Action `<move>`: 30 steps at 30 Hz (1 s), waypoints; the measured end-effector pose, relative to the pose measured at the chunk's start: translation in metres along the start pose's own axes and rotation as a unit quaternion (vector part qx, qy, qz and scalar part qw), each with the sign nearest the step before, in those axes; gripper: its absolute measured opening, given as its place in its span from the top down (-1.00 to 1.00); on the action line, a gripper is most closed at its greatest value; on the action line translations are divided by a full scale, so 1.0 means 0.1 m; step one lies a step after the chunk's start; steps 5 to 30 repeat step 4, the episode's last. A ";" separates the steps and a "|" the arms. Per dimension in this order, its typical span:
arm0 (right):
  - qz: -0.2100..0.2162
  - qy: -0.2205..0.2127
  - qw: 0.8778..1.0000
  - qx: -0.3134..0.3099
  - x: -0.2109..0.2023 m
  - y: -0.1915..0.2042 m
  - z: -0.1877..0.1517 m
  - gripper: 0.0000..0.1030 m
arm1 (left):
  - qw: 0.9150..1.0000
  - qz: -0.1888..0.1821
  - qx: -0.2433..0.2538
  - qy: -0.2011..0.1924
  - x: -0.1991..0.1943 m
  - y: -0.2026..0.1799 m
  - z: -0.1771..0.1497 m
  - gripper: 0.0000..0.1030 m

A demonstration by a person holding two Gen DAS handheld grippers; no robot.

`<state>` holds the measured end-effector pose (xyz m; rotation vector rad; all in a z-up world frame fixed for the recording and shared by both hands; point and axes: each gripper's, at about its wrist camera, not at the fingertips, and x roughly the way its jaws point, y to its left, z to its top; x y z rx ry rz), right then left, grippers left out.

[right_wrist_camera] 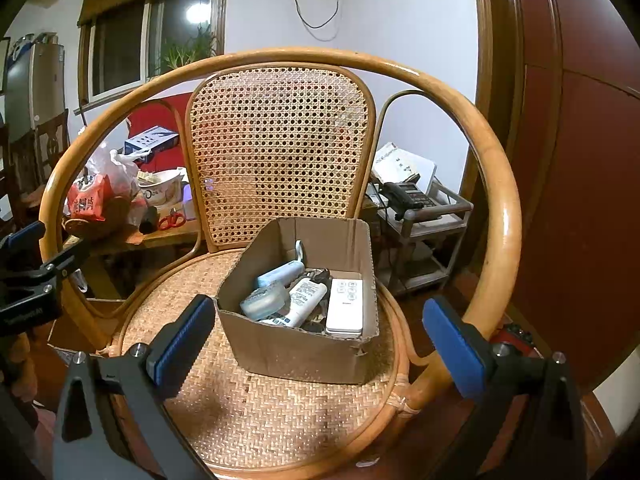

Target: Organize rigid objects

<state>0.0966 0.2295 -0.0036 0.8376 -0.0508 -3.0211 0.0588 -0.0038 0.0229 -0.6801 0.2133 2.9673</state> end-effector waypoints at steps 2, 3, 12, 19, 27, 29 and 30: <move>-0.002 -0.002 1.000 0.000 -0.01 0.00 0.00 -1.00 | 1.000 0.000 -0.003 0.001 0.01 0.01 0.00 -1.00; -0.002 -0.002 1.000 0.001 -0.01 0.00 0.00 -1.00 | 1.000 -0.001 -0.005 0.003 0.01 0.01 0.00 -1.00; -0.003 -0.003 1.000 0.002 -0.01 -0.01 0.00 -1.00 | 1.000 -0.003 -0.006 0.004 0.01 0.02 0.00 -1.00; -0.003 -0.003 1.000 0.002 -0.01 -0.01 0.00 -1.00 | 1.000 -0.003 -0.006 0.004 0.01 0.02 0.00 -1.00; -0.003 -0.003 1.000 0.002 -0.01 -0.01 0.00 -1.00 | 1.000 -0.003 -0.006 0.004 0.01 0.02 0.00 -1.00; -0.003 -0.003 1.000 0.002 -0.01 -0.01 0.00 -1.00 | 1.000 -0.003 -0.006 0.004 0.01 0.02 0.00 -1.00; -0.003 -0.003 1.000 0.002 -0.01 -0.01 0.00 -1.00 | 1.000 -0.003 -0.006 0.004 0.01 0.02 0.00 -1.00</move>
